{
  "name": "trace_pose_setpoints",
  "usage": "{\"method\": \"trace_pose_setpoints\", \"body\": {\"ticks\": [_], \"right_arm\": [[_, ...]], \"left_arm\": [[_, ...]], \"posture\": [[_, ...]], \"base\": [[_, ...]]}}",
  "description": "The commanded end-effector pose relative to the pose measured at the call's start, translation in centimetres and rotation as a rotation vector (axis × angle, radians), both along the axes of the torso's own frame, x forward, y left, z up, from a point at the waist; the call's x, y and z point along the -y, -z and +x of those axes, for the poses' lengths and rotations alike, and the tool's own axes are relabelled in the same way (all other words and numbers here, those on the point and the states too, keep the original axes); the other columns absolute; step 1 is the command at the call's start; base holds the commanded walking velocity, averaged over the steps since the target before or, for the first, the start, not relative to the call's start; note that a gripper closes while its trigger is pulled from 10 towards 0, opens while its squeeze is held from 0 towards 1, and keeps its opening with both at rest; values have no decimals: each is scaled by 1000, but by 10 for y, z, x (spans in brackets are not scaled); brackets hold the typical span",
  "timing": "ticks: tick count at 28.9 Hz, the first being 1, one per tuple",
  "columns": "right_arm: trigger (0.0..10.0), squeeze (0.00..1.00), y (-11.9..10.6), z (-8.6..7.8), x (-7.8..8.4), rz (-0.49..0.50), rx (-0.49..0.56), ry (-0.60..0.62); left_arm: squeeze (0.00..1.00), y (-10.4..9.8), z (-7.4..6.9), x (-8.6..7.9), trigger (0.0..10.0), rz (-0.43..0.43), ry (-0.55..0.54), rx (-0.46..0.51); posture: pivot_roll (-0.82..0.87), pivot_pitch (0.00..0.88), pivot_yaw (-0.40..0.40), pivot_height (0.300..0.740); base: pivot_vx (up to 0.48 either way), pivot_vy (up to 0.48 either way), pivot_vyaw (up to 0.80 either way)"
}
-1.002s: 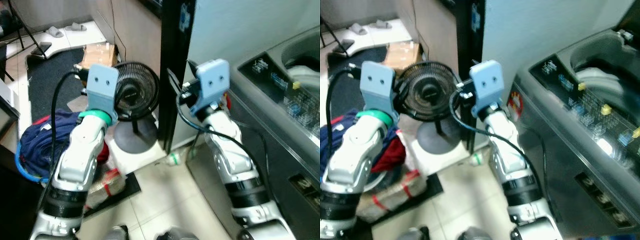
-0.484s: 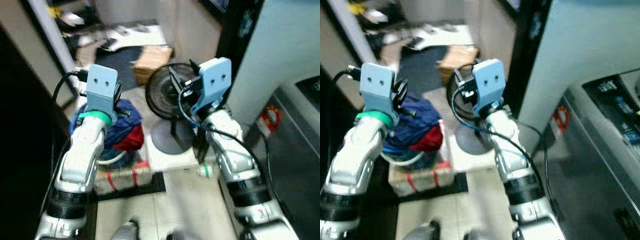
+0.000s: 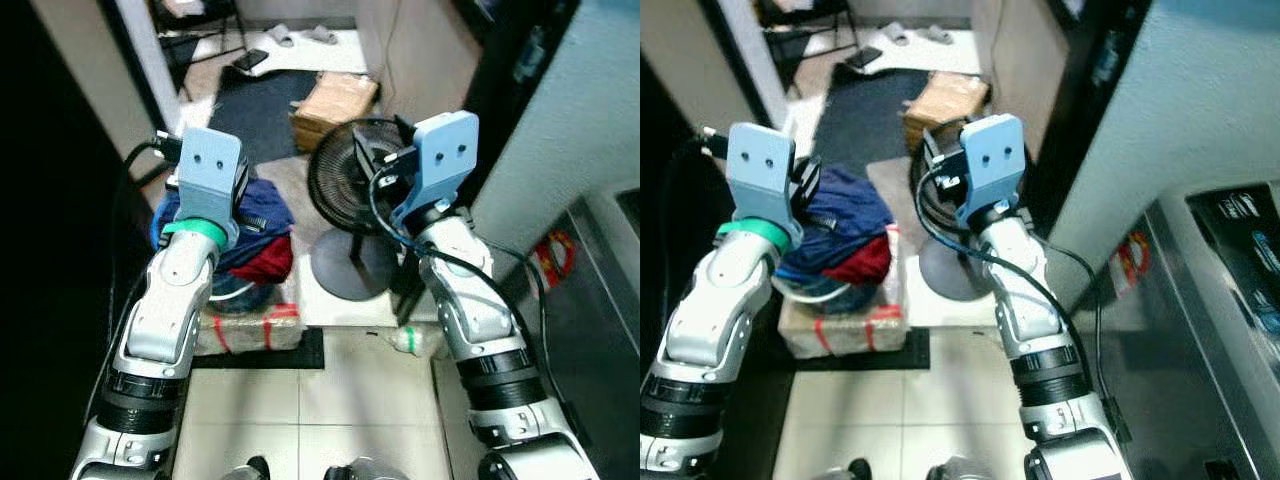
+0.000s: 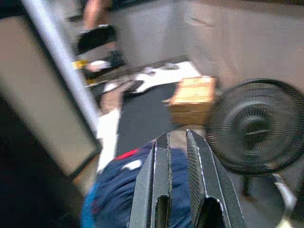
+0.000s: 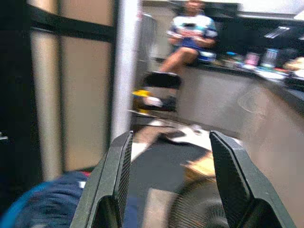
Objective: Clothes washing
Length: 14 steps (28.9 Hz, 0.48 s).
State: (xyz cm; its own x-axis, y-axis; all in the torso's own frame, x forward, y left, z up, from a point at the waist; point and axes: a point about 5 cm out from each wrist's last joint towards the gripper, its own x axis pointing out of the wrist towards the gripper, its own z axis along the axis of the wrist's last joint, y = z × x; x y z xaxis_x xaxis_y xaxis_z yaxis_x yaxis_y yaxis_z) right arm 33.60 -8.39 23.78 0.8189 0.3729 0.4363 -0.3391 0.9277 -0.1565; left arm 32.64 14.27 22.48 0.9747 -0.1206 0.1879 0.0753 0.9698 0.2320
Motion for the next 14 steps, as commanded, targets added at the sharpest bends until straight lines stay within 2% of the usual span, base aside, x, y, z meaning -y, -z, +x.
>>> {"method": "trace_pose_setpoints", "body": {"ticks": [1,3,5,10,14], "right_arm": [[10000,0,4,0,-3,48,-35,-23],[10000,0,6,1,-2,110,-69,-28],[10000,0,8,1,-1,126,-83,-30],[10000,0,12,1,-2,108,-90,-28],[10000,0,14,2,-2,85,-93,-17]], "left_arm": [[0,5,0,-3,10000,13,-17,-6],[0,5,0,-4,10000,16,-21,1],[0,5,0,-4,10000,16,-21,2],[0,4,1,-4,10000,17,-20,3],[0,4,1,-4,10000,18,-19,3]], "posture": [[30,11,30,740],[29,10,30,740],[29,11,30,740],[29,11,32,740],[30,13,33,740]], "base": [[458,0,0],[458,0,0],[458,0,0],[458,0,0],[458,0,716]]}}
